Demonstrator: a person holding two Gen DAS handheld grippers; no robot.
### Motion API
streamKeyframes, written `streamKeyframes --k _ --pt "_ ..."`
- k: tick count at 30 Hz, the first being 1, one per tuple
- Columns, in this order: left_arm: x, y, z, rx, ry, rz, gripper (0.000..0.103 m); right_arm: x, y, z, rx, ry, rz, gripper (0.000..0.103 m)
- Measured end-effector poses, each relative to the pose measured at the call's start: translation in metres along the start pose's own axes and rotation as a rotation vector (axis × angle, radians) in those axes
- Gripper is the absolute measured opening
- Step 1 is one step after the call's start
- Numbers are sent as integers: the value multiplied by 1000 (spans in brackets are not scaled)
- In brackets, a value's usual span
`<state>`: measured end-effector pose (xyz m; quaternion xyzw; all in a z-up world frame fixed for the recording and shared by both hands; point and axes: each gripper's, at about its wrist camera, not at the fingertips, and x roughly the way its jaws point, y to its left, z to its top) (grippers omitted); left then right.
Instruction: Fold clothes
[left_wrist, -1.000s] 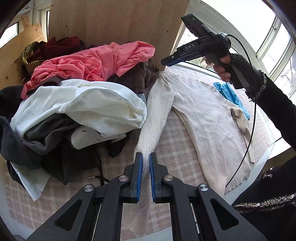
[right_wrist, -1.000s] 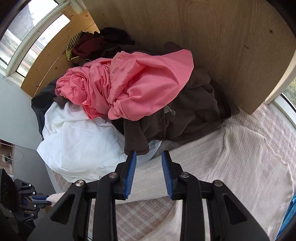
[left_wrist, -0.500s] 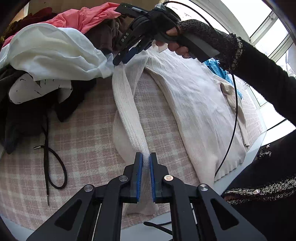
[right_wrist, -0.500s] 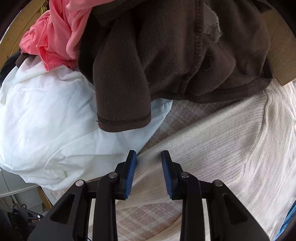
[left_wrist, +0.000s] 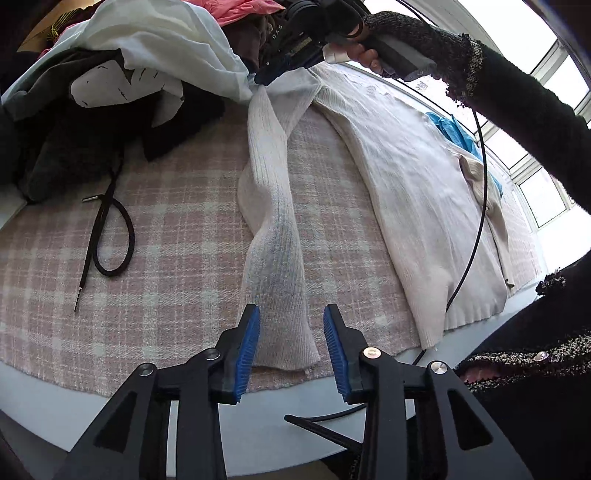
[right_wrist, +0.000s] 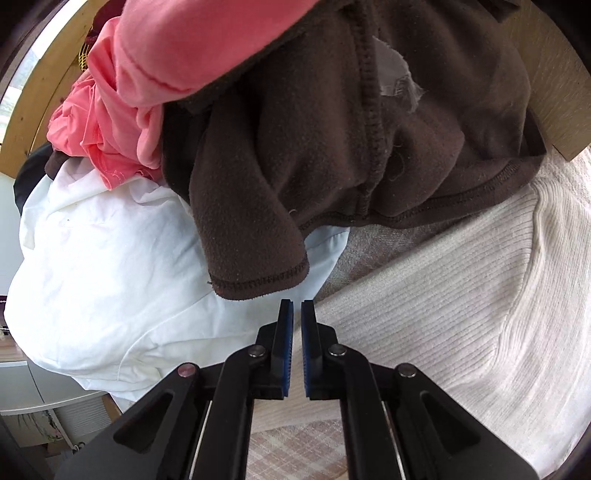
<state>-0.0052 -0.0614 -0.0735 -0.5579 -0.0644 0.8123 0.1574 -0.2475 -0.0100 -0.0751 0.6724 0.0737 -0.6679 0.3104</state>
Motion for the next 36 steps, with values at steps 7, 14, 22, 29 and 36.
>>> streamKeyframes --k 7,14,22,29,36 --pt "2 30 11 -20 -38 59 44 -10 29 -11 -108 50 -102 11" --pt "24 26 14 36 36 24 40 14 57 -16 -86 99 -136 30" --pt "29 20 14 56 47 -37 5 31 73 -24 -104 126 -156 9" --pt "-20 42 24 3 -54 -49 3 -20 66 -17 -26 -2 64 5" --pt "-45 40 25 53 -70 50 0 -31 69 -46 -34 -19 108 5"
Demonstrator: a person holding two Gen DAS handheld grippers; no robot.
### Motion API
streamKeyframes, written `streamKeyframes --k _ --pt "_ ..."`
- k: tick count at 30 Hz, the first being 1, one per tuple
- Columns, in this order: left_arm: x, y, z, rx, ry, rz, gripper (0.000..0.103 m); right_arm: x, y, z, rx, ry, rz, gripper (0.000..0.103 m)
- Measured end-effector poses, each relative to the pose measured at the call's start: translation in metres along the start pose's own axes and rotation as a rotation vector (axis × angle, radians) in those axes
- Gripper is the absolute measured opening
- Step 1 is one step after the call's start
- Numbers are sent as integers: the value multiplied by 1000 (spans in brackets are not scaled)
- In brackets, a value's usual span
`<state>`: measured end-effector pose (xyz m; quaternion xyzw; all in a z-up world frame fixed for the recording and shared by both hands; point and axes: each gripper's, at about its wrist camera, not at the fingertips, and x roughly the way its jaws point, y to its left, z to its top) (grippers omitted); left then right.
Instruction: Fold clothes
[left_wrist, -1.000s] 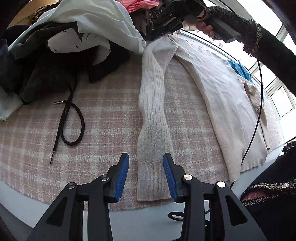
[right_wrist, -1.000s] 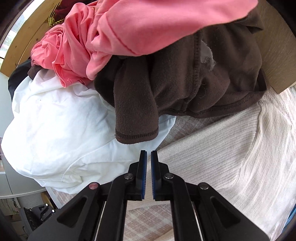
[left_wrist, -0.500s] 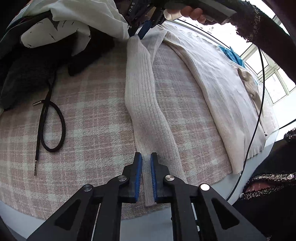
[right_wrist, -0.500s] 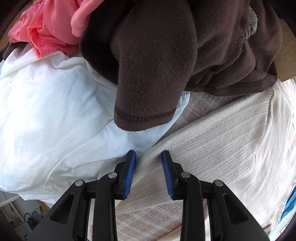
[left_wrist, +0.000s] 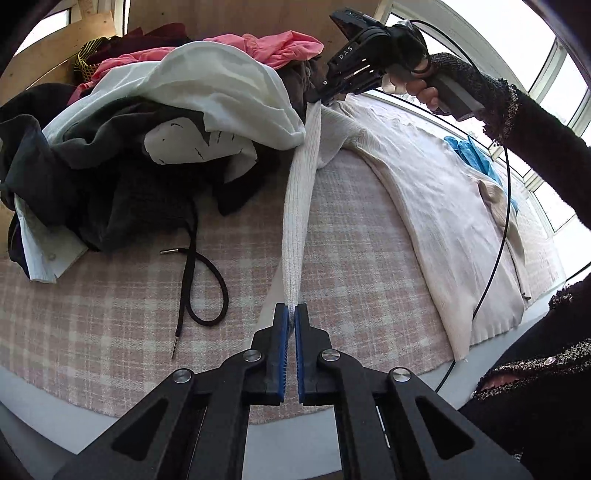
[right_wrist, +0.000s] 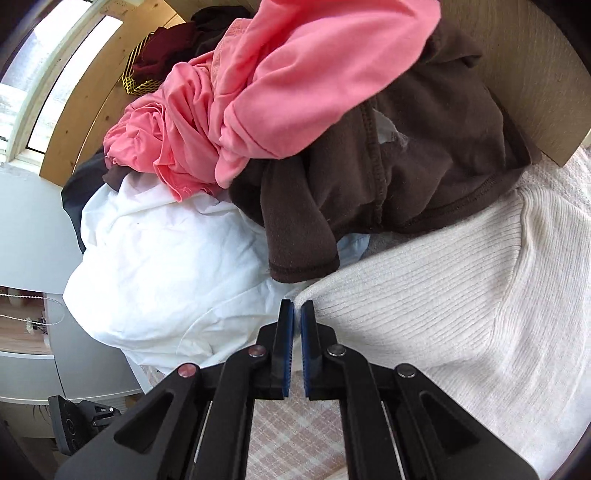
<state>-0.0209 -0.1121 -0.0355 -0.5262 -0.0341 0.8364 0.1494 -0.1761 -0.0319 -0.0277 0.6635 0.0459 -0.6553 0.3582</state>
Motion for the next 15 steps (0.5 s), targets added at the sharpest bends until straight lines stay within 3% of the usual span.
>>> streamKeyframes --k 6,8,10,12,15 --pt "44 -42 -29 111 159 -14 1 16 2 -36 -1 54 -39 5" --pt "42 -42 -29 111 133 18 9 13 2 -39 12 49 -44 5" --pt "35 -34 -27 107 86 110 41 8 -3 -45 21 44 -42 5" --pt "30 -22 -24 97 65 178 44 3 -19 -40 14 45 -40 5" --pt "34 -8 -21 72 69 197 44 -3 -45 -32 0 45 -43 5"
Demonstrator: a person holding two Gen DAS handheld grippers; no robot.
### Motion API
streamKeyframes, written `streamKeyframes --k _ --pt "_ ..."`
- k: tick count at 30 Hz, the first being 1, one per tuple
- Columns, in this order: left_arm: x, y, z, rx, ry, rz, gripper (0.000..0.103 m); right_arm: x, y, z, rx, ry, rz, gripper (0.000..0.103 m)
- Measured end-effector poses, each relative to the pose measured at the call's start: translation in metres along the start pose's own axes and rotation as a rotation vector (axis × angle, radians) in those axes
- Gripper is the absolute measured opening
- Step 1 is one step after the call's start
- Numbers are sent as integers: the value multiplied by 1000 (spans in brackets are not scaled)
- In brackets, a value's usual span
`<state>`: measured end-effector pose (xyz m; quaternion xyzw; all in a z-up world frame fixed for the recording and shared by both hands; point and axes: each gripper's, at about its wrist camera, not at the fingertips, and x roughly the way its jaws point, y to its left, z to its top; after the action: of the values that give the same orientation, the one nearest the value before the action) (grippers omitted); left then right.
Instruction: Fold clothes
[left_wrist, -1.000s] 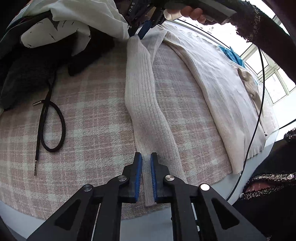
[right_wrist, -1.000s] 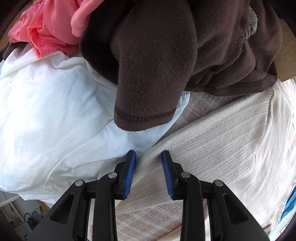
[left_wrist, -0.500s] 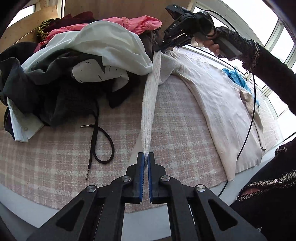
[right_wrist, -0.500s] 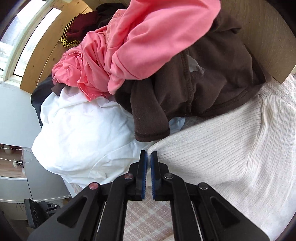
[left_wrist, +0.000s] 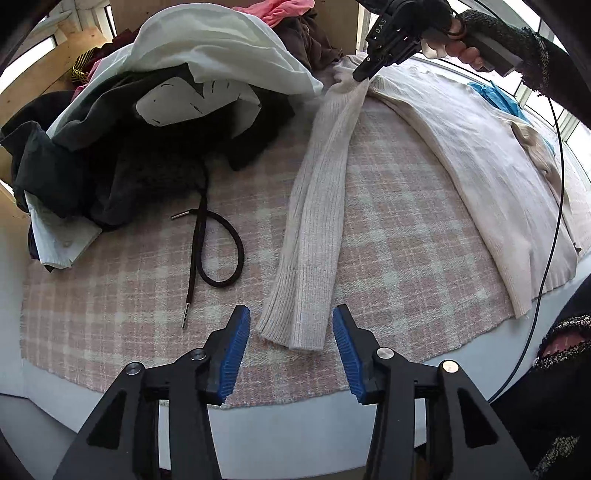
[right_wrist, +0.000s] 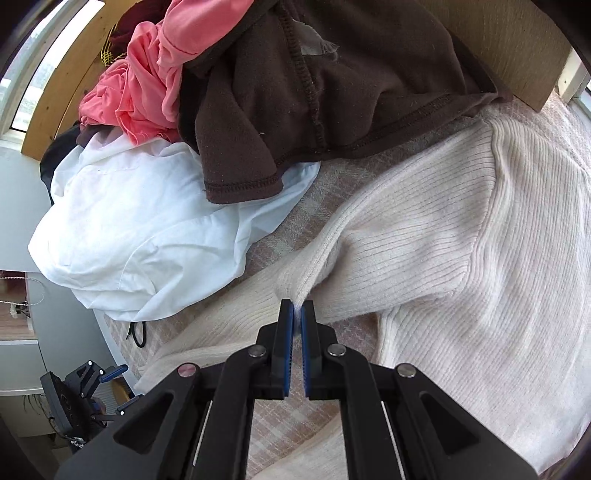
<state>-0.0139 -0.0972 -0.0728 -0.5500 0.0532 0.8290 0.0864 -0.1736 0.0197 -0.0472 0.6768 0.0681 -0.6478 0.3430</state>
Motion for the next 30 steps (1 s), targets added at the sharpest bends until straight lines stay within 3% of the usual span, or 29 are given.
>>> streamKeyframes --k 4,5,6,7,12,16,19,24,26,30 --pt "15 -8 5 37 25 -66 39 3 16 4 -12 -3 -5 5" --pt "19 -10 6 42 33 -79 33 6 21 4 -11 -2 -3 5" --pt "23 -9 7 32 42 -96 11 7 25 5 -11 -2 -1 5" --pt "27 -8 8 23 50 -112 5 8 28 7 -7 0 6 5" --pt "10 4 20 -6 26 -138 4 0 41 21 10 0 59 5" --pt "-51 11 38 -57 -115 -193 4 -18 50 24 -8 -8 56 5" --pt "-94 -9 48 12 -204 -251 4 -36 49 17 -7 -14 62 5" --pt "-103 -83 66 205 -173 -307 4 -92 -18 10 9 -15 41 5" --pt "-95 -113 66 280 -140 -339 4 -107 -81 -11 24 -16 37 5" --pt "-79 -175 56 402 -63 -412 4 -105 -136 -38 66 -4 39 5"
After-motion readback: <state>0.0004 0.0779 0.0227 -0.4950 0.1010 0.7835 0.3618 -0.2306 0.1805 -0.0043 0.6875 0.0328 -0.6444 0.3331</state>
